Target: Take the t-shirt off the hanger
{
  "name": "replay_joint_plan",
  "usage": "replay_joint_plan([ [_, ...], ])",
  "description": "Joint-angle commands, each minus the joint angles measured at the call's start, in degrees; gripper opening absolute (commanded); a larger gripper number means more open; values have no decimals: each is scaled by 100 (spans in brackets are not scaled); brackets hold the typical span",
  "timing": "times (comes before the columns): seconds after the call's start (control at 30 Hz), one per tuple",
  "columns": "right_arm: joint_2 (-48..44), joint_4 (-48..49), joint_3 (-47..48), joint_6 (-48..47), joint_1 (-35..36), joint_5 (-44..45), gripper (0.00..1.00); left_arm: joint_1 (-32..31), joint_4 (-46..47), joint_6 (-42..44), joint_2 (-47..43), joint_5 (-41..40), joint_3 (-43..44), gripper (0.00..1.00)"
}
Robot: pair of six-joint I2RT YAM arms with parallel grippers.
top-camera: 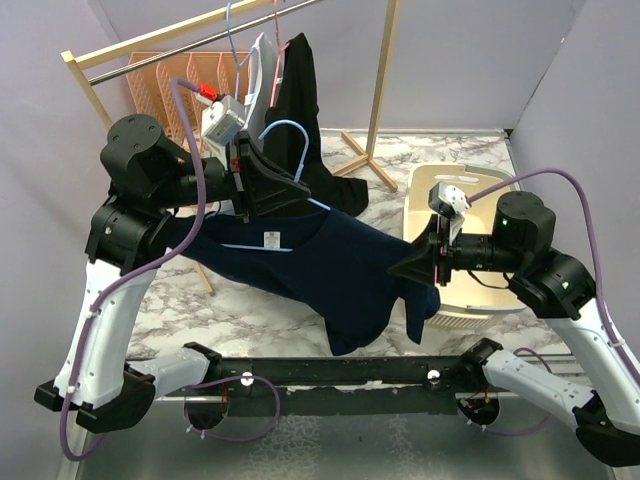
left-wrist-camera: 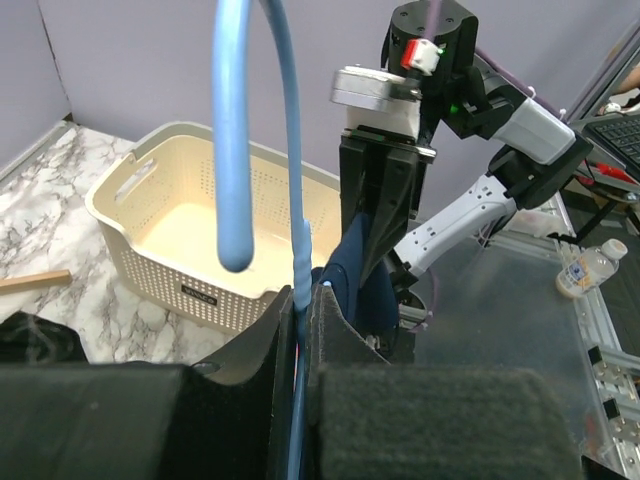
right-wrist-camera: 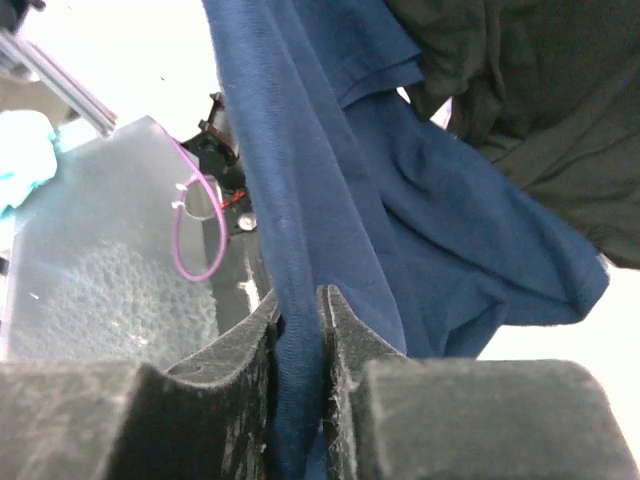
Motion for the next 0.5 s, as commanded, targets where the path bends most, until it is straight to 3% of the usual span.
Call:
replay_joint_plan([
  [0.0,-149,-109,17,206,28,702,7,19,-159,352,-173,-697,319,0],
  [0.07,-168,-219,74,243,28,1139,1,16,-286,455,-206,-924,418,0],
  [0.37,-179,-553,252,318,28,2221,2,13,-653,1037,-620,-2324,731,0],
  [0.47,-124,-568,286,332,28,2304,17,14,-395,955,-856,-2612,476,0],
])
